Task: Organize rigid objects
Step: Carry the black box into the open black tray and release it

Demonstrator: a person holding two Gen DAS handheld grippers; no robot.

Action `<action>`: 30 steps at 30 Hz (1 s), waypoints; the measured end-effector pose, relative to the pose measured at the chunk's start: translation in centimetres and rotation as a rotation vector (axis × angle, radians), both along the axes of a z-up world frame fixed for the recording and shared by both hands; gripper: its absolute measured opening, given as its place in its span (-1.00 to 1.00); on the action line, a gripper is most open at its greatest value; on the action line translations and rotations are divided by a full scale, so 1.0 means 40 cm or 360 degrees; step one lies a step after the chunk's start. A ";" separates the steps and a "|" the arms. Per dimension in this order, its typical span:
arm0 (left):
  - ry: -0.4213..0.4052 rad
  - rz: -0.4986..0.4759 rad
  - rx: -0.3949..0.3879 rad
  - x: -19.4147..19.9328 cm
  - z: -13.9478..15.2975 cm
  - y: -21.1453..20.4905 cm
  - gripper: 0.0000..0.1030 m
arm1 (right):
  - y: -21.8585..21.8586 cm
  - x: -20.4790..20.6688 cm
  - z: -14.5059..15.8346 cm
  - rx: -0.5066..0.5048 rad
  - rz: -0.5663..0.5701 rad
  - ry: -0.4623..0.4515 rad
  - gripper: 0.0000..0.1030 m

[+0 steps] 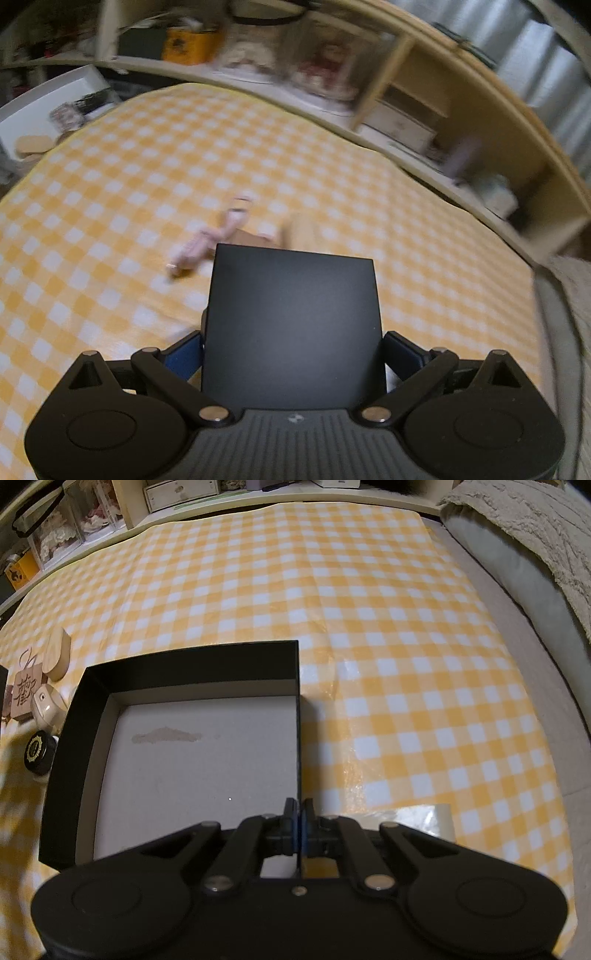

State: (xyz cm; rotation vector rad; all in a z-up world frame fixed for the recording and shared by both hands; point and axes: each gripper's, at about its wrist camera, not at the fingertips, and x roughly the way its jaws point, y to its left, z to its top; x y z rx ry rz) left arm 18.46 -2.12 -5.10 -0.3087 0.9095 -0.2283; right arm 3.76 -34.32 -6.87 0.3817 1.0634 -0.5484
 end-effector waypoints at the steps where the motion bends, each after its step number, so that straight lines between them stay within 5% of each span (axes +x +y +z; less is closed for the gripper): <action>1: 0.0002 -0.0044 -0.0017 -0.011 0.007 -0.018 0.93 | 0.001 0.000 0.000 0.0003 -0.0002 -0.0002 -0.94; 9: 0.0046 -0.0394 -0.0098 -0.086 0.021 -0.229 0.93 | 0.001 -0.004 -0.001 0.0005 -0.0003 -0.0013 -0.94; 17: 0.0190 -0.0517 -0.0134 -0.081 -0.047 -0.443 0.94 | 0.002 -0.005 -0.004 0.0009 -0.0013 -0.0030 -0.93; 30: 0.0339 -0.0553 -0.0110 -0.025 -0.162 -0.561 0.97 | -0.016 -0.009 -0.012 0.0065 -0.0042 -0.0074 -0.91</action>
